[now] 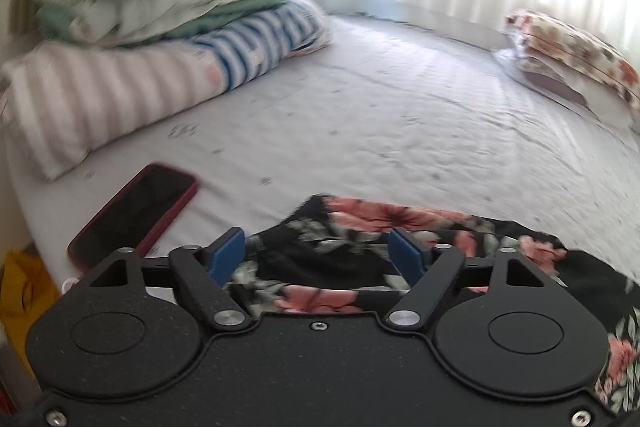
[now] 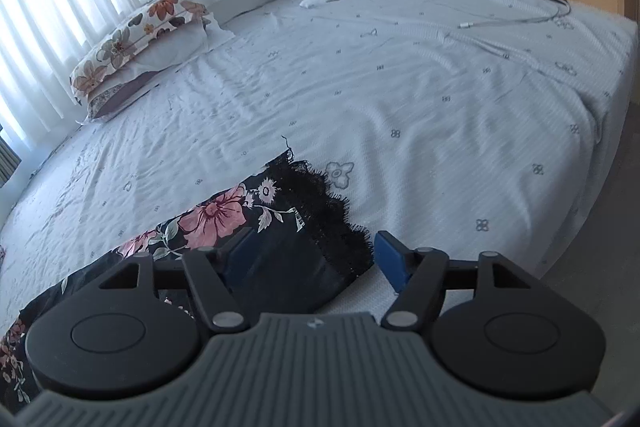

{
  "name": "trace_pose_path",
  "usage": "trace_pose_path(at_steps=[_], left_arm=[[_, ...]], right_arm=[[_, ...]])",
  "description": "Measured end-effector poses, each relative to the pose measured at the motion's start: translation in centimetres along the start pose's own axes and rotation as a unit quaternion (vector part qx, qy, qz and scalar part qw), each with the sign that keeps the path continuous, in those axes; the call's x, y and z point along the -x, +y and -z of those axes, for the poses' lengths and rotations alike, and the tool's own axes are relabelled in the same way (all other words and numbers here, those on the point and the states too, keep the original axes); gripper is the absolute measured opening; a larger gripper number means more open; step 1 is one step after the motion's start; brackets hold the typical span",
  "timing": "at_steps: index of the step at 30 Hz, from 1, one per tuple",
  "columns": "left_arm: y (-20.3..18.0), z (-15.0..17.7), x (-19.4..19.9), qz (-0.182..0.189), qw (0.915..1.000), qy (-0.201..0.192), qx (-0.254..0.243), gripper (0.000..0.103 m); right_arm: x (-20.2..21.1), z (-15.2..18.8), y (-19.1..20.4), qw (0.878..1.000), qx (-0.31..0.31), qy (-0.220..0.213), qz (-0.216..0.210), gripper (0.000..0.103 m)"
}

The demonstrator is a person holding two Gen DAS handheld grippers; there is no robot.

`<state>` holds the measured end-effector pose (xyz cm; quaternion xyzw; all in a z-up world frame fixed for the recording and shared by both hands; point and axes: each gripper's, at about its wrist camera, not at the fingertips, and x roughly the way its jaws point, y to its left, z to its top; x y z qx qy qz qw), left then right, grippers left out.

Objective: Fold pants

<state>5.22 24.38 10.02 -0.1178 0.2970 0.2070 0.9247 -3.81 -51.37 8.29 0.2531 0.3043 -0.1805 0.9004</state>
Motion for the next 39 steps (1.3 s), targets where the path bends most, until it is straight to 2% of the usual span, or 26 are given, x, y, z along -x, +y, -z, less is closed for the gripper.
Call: trace_pose_path(at_steps=[6,10,16,20,23,26,31,39], left_arm=[[-4.9,1.6,2.0,0.045,0.9964,-0.017,-0.07,0.085],[-8.9,4.2,2.9,0.088,0.9911,-0.013,-0.099,0.087],[-15.7,9.1,4.0,0.158,0.9766,0.022,-0.145,0.087],[-19.9,11.8,5.1,0.21,0.9665,0.043,-0.142,0.087],[-22.8,13.0,5.9,0.236,0.9584,0.05,-0.152,0.087],[-25.5,14.3,6.9,0.255,0.9497,0.052,-0.174,0.087],[-29.6,16.9,8.5,0.277,0.9333,0.042,-0.224,0.086],[-35.0,20.4,9.6,0.288,0.9195,0.024,-0.267,0.075]], right_arm=[[1.6,1.0,0.5,0.999,0.04,-0.022,0.01,0.091],[0.1,2.5,0.5,0.999,0.05,-0.016,0.015,0.093],[-3.3,5.0,-0.1,1.0,0.021,0.003,-0.006,0.093],[-4.5,6.1,0.6,0.999,0.047,0.006,-0.001,0.093],[-5.1,6.6,1.5,0.996,0.092,0.003,0.016,0.093],[-5.7,6.8,2.1,0.993,0.116,-0.002,0.025,0.093],[-7.0,7.0,2.5,0.993,0.112,-0.018,0.021,0.094],[-8.8,7.6,3.2,0.993,0.11,-0.045,0.017,0.095]])
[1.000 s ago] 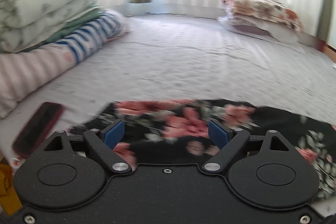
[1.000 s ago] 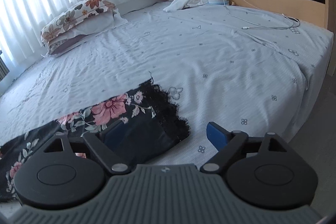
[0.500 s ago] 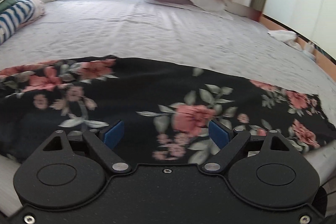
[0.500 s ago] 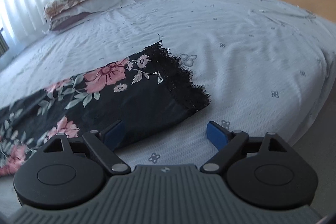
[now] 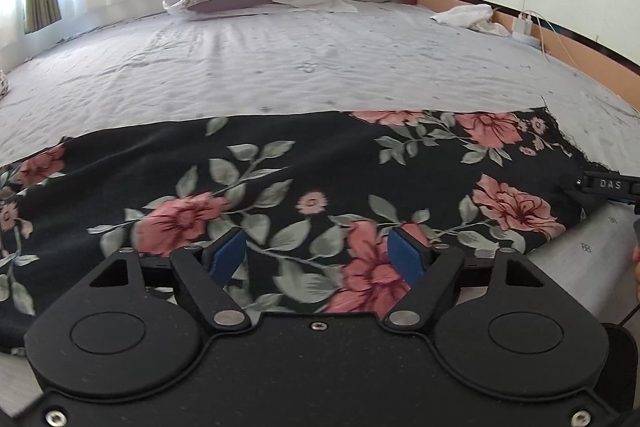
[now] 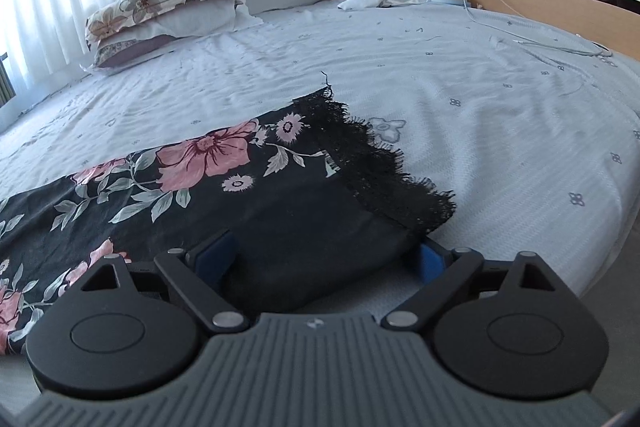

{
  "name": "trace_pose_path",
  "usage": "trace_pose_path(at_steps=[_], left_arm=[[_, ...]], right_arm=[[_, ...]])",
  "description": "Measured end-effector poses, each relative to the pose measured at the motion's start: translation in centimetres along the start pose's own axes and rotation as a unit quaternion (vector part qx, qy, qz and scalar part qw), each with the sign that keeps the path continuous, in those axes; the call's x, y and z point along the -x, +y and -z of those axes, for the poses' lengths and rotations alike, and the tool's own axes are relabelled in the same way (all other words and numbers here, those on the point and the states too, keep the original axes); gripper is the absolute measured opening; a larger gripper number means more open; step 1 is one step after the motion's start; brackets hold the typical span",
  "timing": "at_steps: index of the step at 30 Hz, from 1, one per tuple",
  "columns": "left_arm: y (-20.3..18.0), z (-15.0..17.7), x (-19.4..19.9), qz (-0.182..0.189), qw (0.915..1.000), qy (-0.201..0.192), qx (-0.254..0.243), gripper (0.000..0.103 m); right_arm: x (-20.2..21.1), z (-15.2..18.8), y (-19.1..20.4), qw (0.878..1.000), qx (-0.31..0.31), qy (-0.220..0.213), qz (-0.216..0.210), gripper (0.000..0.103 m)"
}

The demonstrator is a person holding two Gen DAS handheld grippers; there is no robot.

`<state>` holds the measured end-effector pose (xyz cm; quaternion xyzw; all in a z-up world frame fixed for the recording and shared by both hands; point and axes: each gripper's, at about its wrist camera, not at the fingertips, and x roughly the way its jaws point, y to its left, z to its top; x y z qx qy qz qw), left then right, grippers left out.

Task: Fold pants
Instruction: 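Smooth the folded pants flat with both open tools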

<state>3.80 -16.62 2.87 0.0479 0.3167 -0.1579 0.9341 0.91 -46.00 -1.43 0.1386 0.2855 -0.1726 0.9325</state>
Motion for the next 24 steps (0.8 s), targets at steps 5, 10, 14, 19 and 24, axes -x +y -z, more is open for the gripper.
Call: trace_pose_path(at_steps=[5,10,14,19,24], left_arm=[[-2.3,0.7,-1.9,0.0,0.9997,0.012,-0.021,0.075],[-3.8,1.9,-3.4,-0.03,0.9986,0.027,-0.034,0.078],[-3.6,1.8,-3.4,-0.03,0.9988,0.033,-0.019,0.078],[-3.5,2.0,-3.3,-0.029,0.999,0.028,-0.021,0.078],[-3.4,2.1,-3.2,-0.028,0.999,0.027,-0.021,0.078]], right_arm=[[-0.7,0.1,0.4,1.0,0.005,-0.011,0.005,0.096],[-1.3,-0.3,0.3,1.0,0.003,-0.011,0.002,0.097],[-1.9,-0.7,0.4,1.0,0.004,-0.008,0.003,0.096],[-1.3,-0.9,0.2,0.999,-0.028,-0.012,-0.032,0.09],[-1.4,-0.8,0.6,0.996,-0.049,-0.006,-0.068,0.089]])
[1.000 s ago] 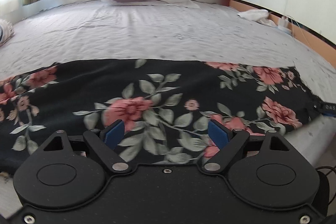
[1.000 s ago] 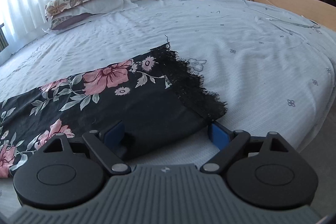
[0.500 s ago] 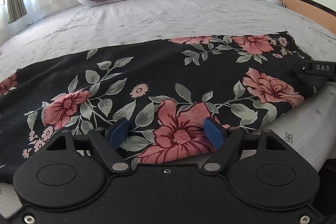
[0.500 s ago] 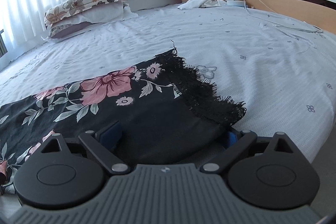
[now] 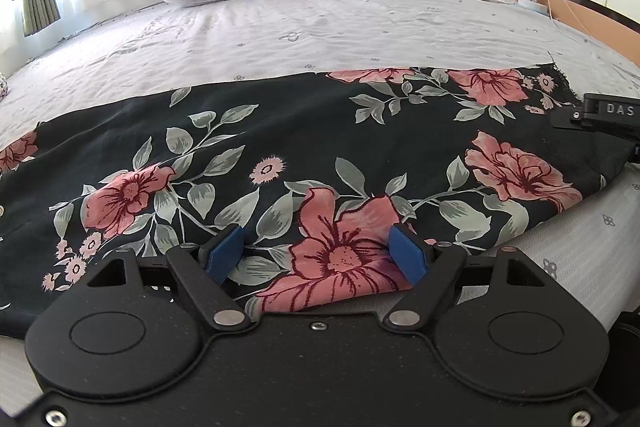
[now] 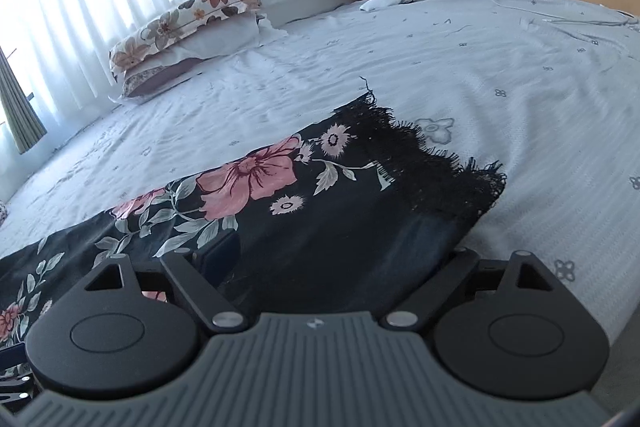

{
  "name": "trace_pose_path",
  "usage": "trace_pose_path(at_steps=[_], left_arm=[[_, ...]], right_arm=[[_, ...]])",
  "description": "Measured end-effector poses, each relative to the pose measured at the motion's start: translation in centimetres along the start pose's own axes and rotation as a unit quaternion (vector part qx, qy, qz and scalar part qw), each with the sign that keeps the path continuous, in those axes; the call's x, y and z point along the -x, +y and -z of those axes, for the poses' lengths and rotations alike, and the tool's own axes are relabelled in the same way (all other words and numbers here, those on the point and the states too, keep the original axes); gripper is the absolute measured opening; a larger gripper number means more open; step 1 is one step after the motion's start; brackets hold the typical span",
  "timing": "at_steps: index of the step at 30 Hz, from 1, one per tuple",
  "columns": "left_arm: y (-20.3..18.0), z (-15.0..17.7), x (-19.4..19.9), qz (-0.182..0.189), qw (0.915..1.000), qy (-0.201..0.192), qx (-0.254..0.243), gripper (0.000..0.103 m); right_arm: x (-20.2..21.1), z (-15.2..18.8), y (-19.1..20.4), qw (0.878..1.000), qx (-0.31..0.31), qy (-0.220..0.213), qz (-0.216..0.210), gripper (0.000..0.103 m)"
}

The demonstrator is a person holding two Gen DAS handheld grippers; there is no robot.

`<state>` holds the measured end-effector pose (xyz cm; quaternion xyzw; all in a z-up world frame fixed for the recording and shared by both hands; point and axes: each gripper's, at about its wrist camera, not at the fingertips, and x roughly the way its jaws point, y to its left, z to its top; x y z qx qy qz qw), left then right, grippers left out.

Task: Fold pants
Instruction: 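Smooth the folded pants flat with both open tools, then grasp the lace hem edge with the right tool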

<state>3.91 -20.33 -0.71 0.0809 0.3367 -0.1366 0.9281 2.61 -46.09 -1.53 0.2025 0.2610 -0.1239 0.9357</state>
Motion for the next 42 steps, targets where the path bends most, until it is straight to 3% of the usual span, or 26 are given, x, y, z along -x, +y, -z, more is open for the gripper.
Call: trace_pose_path(at_steps=[7,10,13,15,20,25,26,27,28,30,32,37,38,40,42], left_arm=[[0.1,0.0,0.0,0.002,1.0,0.002,0.004,0.078],[0.4,-0.3,0.3,0.01,0.9999,0.004,0.012,0.078],[1.0,-0.5,0.7,0.021,0.9996,0.007,0.018,0.077],[1.4,-0.5,1.0,0.026,0.9994,0.006,0.021,0.075],[3.4,-0.5,2.5,0.028,0.9987,0.003,0.043,0.071],[7.0,-0.1,4.8,-0.007,0.9984,-0.022,0.051,0.071],[7.9,0.0,5.2,-0.015,0.9981,-0.024,0.054,0.071],[8.8,0.0,5.5,-0.022,0.9978,-0.027,0.057,0.071],[9.7,0.2,5.8,-0.029,0.9972,-0.029,0.062,0.071],[11.4,0.4,6.2,-0.041,0.9962,-0.032,0.07,0.071],[13.1,0.9,6.3,-0.058,0.9949,-0.032,0.076,0.071],[17.5,1.9,6.3,-0.106,0.9886,-0.022,0.105,0.07],[18.3,2.1,6.4,-0.115,0.9868,-0.022,0.111,0.07],[19.9,2.5,6.6,-0.133,0.9833,-0.021,0.122,0.07],[21.4,2.9,6.8,-0.147,0.9802,-0.02,0.13,0.07]], right_arm=[[-0.9,-0.9,-0.4,0.999,-0.03,0.007,-0.023,0.087],[-1.0,-1.1,-1.1,0.998,-0.058,0.003,-0.035,0.076],[-1.2,-1.2,-1.8,0.995,-0.088,0.003,-0.039,0.049],[-1.6,-1.2,-2.2,0.993,-0.112,0.015,-0.045,0.012],[-1.4,-1.0,-2.1,0.991,-0.129,0.009,-0.046,0.008],[-0.2,-1.5,-1.1,0.991,-0.133,-0.014,-0.03,0.006],[-0.2,-1.6,-1.1,0.989,-0.144,-0.015,-0.02,0.02],[-0.4,-1.6,-1.5,0.986,-0.169,-0.016,0.001,0.051],[-0.7,-1.4,-2.2,0.98,-0.199,-0.011,0.015,0.064],[-1.0,-0.8,-3.6,0.968,-0.252,-0.024,-0.009,0.07],[-1.3,-1.1,-3.8,0.965,-0.262,-0.025,-0.007,0.07],[-2.7,-1.5,-4.8,0.953,-0.302,-0.035,-0.006,0.067],[-2.7,-1.4,-5.1,0.949,-0.312,-0.038,-0.004,0.06],[-2.5,-0.8,-5.8,0.941,-0.337,-0.037,0.005,0.037],[-2.2,0.5,-7.0,0.922,-0.384,-0.042,-0.003,0.014]])
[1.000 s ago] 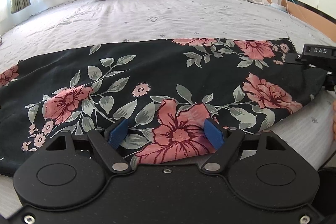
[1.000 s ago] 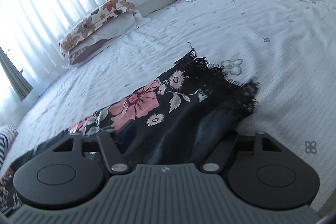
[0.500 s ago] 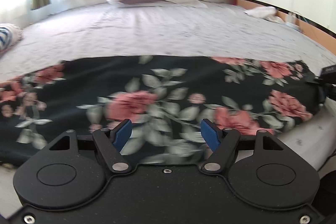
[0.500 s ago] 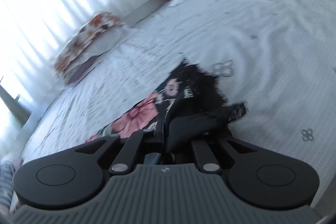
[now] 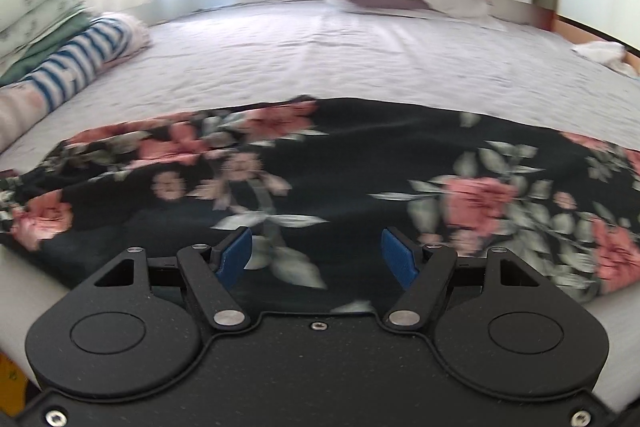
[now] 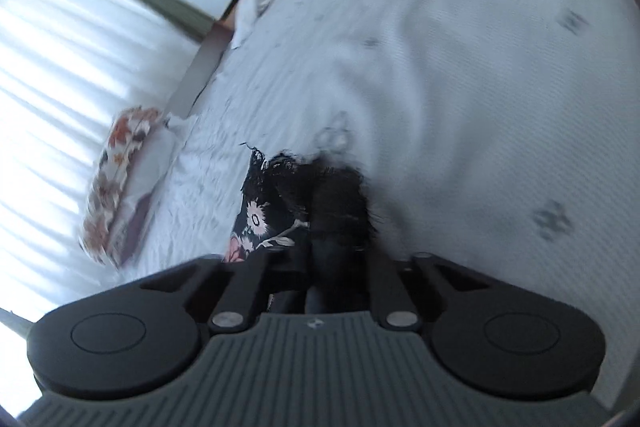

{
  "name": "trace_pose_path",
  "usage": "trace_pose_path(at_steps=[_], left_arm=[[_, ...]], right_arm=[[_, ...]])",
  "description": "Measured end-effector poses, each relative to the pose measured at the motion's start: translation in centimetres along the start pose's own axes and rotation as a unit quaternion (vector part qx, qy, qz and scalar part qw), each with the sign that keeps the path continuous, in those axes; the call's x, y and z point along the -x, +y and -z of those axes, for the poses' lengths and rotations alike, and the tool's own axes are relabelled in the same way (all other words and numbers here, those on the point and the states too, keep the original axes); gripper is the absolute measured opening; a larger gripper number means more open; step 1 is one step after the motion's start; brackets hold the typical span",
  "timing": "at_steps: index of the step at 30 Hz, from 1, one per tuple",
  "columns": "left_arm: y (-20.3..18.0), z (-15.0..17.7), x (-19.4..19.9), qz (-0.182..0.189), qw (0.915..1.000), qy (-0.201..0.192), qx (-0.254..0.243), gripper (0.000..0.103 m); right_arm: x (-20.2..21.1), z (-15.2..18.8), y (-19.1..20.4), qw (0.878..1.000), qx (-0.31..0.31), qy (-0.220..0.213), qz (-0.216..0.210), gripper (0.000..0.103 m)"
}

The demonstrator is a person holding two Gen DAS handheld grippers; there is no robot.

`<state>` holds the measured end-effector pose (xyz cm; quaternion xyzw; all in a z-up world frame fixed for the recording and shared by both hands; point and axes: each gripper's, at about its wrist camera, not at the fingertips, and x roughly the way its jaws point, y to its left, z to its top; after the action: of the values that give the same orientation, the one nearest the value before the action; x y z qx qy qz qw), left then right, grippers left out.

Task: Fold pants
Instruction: 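Grasp the lace hem edge with the right tool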

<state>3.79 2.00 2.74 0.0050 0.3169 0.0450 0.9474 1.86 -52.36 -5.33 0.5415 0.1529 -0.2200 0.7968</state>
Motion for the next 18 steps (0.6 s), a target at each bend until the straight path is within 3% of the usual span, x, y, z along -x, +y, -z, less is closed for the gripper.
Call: trace_pose_path(at_steps=[3,9,14,18], left_arm=[[1.9,0.1,-0.7,-0.02,0.9998,0.003,0.007,0.07],[4.9,0.1,-1.4,-0.039,0.9988,0.004,0.029,0.07],[7.1,-0.1,-1.4,-0.042,0.9977,-0.002,0.053,0.07],[9.2,0.0,-1.2,-0.043,0.9956,-0.009,0.083,0.07]], right_arm=[[0.9,0.1,-0.7,1.0,-0.014,-0.012,-0.015,0.006],[1.6,0.2,1.8,1.0,-0.003,-0.019,-0.021,0.004],[2.4,2.4,7.8,0.996,0.063,0.01,-0.054,0.004],[2.4,7.8,14.8,0.981,0.15,0.079,-0.09,0.004]])
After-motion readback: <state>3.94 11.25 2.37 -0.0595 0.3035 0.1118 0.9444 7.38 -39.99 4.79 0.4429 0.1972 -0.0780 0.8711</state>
